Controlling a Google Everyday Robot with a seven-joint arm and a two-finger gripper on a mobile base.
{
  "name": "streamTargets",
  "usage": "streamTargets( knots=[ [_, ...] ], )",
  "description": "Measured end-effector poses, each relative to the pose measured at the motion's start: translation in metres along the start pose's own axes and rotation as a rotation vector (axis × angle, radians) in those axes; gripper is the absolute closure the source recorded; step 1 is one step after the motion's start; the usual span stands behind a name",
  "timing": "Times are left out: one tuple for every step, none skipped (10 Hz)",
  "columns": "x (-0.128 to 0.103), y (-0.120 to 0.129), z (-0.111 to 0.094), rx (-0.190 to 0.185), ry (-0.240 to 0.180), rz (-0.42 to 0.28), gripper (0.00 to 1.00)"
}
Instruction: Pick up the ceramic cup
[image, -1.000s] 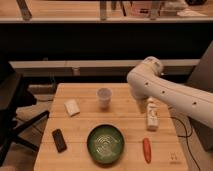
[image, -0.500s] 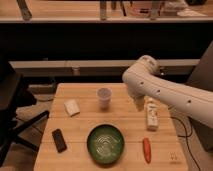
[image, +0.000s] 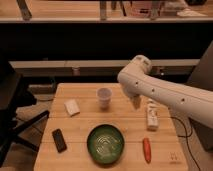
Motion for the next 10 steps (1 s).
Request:
streamTargets(
  knots=[
    [-0.006,-0.006,0.003,0.011,-0.003,-0.018,0.20],
    [-0.012,-0.012,0.005,0.023,-0.008,-0.046,0.20],
    [-0.013,-0.015,0.006,0.030,-0.010,-0.060,0.20],
    [-0.015,-0.018,0.007,0.037,-0.013,-0.078,0.20],
    [-0.017,-0.019,0.007,0.041,-0.018,-0.089,0.20],
    [-0.020,-0.022,0.007,0.047,-0.025,-0.104,0.20],
    [-0.022,-0.023,0.007,0.053,-0.030,-0.117,0.20],
    [-0.027,-0.027,0.008,0.059,-0.036,-0.134,0.20],
    [-0.031,-0.031,0.008,0.066,-0.041,-0.150,0.20],
    [-0.031,-0.033,0.009,0.071,-0.045,-0.160,0.20]
  ],
)
